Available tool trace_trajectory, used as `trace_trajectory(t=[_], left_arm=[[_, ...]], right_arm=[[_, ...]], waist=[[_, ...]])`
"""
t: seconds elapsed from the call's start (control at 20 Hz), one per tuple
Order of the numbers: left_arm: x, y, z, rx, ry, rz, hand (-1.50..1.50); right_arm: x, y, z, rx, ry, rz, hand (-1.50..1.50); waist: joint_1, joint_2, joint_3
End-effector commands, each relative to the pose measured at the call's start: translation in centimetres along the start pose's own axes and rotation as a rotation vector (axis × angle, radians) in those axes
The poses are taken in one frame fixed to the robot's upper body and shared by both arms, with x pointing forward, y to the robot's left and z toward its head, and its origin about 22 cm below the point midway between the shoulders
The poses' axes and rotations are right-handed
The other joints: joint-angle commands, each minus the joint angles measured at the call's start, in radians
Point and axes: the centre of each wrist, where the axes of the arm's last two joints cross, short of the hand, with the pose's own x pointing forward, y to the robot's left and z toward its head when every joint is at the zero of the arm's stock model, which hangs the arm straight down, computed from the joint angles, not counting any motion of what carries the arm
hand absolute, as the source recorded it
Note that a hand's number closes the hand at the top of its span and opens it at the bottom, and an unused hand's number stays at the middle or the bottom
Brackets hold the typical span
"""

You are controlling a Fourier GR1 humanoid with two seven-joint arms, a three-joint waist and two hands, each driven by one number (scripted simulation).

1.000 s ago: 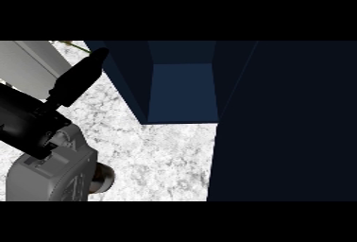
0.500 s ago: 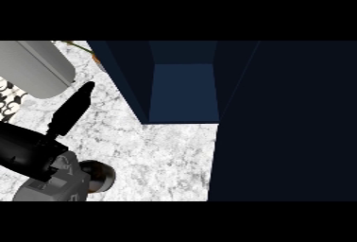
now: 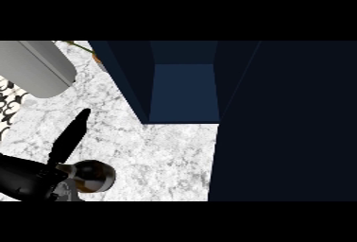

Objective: Pick up the wine, place it into the cabinet and close the cabinet

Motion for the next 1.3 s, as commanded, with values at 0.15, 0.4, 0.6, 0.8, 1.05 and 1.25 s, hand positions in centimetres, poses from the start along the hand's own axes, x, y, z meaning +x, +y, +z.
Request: trace_trajectory(t=[0.15, 0.4, 0.6, 0.8, 1.05, 1.25], left_arm=[[-5.6, 1.4, 1.1, 0.039, 0.202, 0.050, -1.50], [-6.8, 2.7, 2.2, 0.037, 0.195, 0.051, -1.50], [-8.3, 4.3, 3.3, 0.046, 0.222, 0.048, -1.50], [-9.9, 6.2, 4.6, 0.051, 0.258, 0.039, -1.50], [-10.6, 5.9, 4.6, 0.054, 0.270, 0.018, -1.50], [-10.7, 5.5, 5.5, 0.010, 0.277, 0.015, -1.50]], right_arm=[[1.2, -0.2, 1.8, 0.053, -0.032, -0.081, -1.50], [2.1, 0.7, 1.5, 0.037, -0.022, -0.096, -1.50], [1.7, 0.7, 1.9, 0.054, -0.021, -0.092, -1.50], [0.9, 0.7, 1.7, 0.053, -0.029, -0.083, -1.50], [2.3, 1.1, 2.8, 0.047, -0.031, -0.080, -1.50], [1.3, 0.8, 0.6, 0.034, -0.013, -0.096, -1.50]], waist=[[-0.007, 0.001, -0.001], [0.005, 0.000, -0.001], [0.008, -0.001, 0.000], [0.014, -0.002, -0.001], [0.009, -0.003, -0.001], [0.018, -0.001, -0.002]])
